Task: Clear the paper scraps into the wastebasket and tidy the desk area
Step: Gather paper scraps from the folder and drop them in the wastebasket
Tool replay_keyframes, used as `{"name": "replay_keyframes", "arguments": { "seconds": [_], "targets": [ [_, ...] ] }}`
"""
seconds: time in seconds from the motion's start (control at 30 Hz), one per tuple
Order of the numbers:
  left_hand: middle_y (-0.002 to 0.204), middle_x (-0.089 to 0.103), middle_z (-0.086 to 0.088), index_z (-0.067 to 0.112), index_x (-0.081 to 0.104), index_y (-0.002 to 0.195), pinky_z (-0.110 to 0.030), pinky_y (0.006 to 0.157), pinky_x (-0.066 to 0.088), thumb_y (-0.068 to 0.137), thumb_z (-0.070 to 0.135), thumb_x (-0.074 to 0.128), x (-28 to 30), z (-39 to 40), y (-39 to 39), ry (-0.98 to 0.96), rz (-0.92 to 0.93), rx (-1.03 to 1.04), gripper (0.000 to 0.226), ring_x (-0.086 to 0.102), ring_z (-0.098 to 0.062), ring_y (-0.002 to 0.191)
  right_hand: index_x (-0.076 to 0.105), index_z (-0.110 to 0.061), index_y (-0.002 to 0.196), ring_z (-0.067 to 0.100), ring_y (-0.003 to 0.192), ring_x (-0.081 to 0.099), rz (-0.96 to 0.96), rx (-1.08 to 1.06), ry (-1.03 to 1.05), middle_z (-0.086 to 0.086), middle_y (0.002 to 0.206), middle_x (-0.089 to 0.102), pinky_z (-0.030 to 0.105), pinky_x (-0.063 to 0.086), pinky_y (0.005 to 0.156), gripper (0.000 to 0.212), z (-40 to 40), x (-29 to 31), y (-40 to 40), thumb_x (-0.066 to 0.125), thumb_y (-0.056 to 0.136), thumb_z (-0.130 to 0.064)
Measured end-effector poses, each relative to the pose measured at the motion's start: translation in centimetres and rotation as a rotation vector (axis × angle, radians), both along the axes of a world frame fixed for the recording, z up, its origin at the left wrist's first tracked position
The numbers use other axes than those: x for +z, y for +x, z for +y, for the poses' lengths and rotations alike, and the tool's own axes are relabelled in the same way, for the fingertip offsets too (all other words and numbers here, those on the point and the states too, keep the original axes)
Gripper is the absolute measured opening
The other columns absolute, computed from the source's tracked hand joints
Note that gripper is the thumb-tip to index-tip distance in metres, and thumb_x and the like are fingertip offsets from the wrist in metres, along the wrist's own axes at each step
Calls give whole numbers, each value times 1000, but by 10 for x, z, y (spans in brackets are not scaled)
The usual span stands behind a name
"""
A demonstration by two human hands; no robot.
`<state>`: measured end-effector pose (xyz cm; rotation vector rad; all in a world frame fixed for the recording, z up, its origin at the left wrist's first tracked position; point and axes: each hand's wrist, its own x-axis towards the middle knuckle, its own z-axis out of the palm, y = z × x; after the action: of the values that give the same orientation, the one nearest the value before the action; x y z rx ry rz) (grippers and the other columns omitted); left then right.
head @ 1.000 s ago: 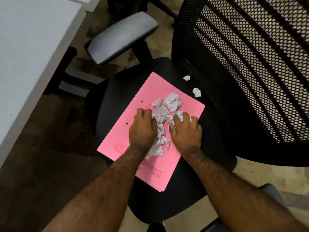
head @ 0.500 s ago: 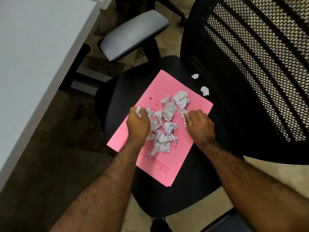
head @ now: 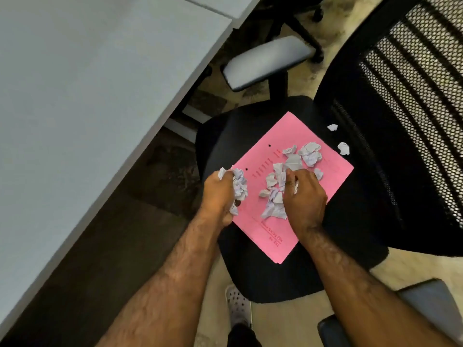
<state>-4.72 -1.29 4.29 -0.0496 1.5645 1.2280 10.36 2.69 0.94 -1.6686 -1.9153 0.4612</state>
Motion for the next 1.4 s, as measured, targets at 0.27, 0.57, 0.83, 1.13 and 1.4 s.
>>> {"name": "replay_keyframes", "arguments": {
  "seconds": [0.27, 0.57, 0.83, 1.13, 1.4],
  "targets": [
    [75, 64, -10, 10, 62, 83, -29, 61, 47, 95, 12, 48, -3, -139, -53, -15, 132, 120, 18, 60, -21, 68, 60, -7, 80, 22, 66, 52, 65, 330, 107, 7, 76, 59, 31, 39, 57, 30, -118, 6, -84, 48, 99, -26],
    [82, 68, -9, 9, 63, 93, -22, 53, 48, 96, 14, 48, -38, -403, -112, -220, 281, 437, 16, 62, -15, 65, 59, -8, 76, 29, 63, 56, 114, 727, 74, 9, 74, 57, 40, 48, 59, 33, -347, -19, -194, 49, 99, -29],
    [87, 71, -24, 5, 64, 89, -33, 57, 46, 83, 35, 51, -114, -658, -136, -355, 262, 751, 33, 62, -22, 61, 60, -9, 75, 30, 64, 57, 149, 1083, 22, 9, 74, 58, 42, 49, 59, 35, -565, -92, -252, 48, 100, -31],
    [108, 66, -26, -6, 59, 111, -33, 82, 44, 90, 8, 53, -193, -834, -138, -847, 726, 710, 25, 61, -40, 103, 69, -9, 84, 35, 61, 64, 30, 1422, -104, 14, 74, 66, 37, 54, 51, 40, -749, -185, -278, 44, 96, -38],
    [103, 64, -25, 0, 57, 110, -40, 69, 49, 90, 27, 49, -250, -899, -152, -961, 949, 633, 34, 62, -43, 89, 68, -7, 102, 37, 93, 65, -127, 1540, -153, 19, 103, 68, 41, 54, 78, 27, -833, -226, -301, 63, 90, -31]
  ]
}}
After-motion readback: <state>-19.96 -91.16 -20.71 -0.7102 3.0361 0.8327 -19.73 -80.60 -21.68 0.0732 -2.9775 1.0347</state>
